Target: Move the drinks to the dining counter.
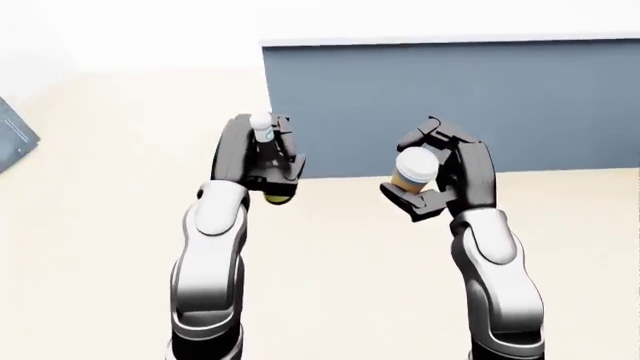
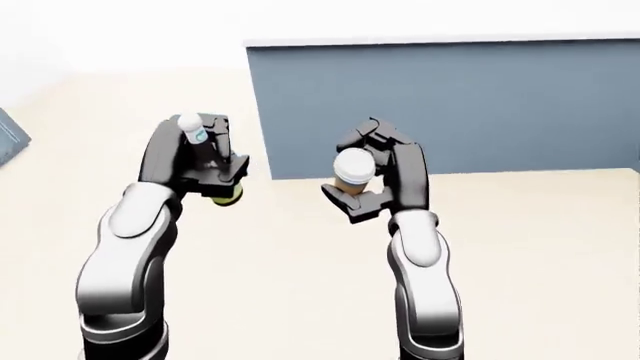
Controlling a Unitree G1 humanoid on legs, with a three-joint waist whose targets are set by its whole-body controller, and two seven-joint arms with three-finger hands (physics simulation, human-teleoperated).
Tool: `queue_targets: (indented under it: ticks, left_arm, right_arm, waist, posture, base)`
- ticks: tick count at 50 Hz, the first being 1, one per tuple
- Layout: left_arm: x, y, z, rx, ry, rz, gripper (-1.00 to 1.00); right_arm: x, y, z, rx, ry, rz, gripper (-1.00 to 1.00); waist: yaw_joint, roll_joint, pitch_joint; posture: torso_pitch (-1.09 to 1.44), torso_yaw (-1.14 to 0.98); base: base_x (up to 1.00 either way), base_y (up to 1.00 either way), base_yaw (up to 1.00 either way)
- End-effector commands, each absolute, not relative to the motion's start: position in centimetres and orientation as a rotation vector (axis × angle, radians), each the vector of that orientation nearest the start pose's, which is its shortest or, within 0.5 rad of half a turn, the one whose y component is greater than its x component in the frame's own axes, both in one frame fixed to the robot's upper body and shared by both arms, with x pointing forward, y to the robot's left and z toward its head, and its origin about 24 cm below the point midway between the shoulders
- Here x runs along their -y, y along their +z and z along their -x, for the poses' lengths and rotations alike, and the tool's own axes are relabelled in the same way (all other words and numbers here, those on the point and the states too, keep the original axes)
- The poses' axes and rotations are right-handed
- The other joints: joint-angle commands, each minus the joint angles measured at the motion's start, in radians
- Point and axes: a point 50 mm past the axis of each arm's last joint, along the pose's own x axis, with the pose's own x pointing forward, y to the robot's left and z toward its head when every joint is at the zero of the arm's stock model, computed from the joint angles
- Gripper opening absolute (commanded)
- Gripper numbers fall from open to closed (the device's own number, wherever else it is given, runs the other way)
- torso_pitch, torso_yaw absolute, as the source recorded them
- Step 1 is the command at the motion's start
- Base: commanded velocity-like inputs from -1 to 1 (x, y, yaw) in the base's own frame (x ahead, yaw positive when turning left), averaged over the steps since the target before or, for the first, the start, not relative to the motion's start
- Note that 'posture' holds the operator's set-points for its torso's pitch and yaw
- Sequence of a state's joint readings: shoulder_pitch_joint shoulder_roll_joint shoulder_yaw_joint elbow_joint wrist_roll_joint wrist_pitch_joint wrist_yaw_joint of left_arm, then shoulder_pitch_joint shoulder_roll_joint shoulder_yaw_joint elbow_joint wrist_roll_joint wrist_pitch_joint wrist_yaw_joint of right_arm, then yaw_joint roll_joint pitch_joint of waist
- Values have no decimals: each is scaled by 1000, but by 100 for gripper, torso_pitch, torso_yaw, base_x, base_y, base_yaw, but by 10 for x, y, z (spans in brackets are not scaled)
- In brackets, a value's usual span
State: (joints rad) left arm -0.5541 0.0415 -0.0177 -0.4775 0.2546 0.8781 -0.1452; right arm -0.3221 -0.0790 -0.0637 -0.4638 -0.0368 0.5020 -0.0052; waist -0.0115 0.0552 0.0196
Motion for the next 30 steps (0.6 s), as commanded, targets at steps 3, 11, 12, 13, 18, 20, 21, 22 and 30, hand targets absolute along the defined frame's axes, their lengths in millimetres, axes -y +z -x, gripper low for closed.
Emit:
queue_targets:
  ticks: [3,11,12,13,18,20,21,22,30]
  left_arm:
    - [-119,227,-292,208,-89,-234,-100]
    - [-118,229,-291,211,-91,-235,-100]
    - [-118,228,-291,211,-91,-235,-100]
    - [-118,229,-291,212,-91,-235,-100]
    - [-118,229,-291,213,-91,-236,-100]
    - [-118,231,-290,217,-91,-236,-100]
    - [-119,232,-289,219,-91,-237,-100]
    - [-120,231,-288,220,-89,-237,-100]
    - [-124,237,-286,225,-81,-239,-100]
  right_arm:
    - [157,202,-274,362,-37,73,-100]
    - [157,202,-274,354,-30,76,-100]
    - [157,202,-274,354,-30,75,-100]
    - [156,203,-273,355,-29,75,-100]
    - [155,203,-273,358,-21,82,-100]
    - [155,205,-272,362,-20,82,-100]
    - [154,206,-272,366,-18,83,-100]
    - [155,207,-271,369,-19,80,-100]
    - [154,216,-271,377,-17,88,-100]
  waist:
    - [-18,-25,-13]
    - [18,-10,-18]
    - [20,-8,-12]
    - [22,-9,-10]
    - [41,-56,-6]
    - [52,-109,-7]
    - [51,-174,-24]
    - [43,-147,-7]
    - [20,-120,-1]
  posture:
    - [0,0]
    - [0,0]
    - [0,0]
    - [0,0]
    - [0,0]
    - [0,0]
    - [0,0]
    - [0,0]
    - [0,0]
  base:
    - [0,0,0]
    - [1,-35,0]
    - [6,-65,0]
    - [7,-66,0]
    - [10,-65,0]
    - [21,-56,0]
    - [22,-40,0]
    - [22,-21,0]
    - [10,0,0]
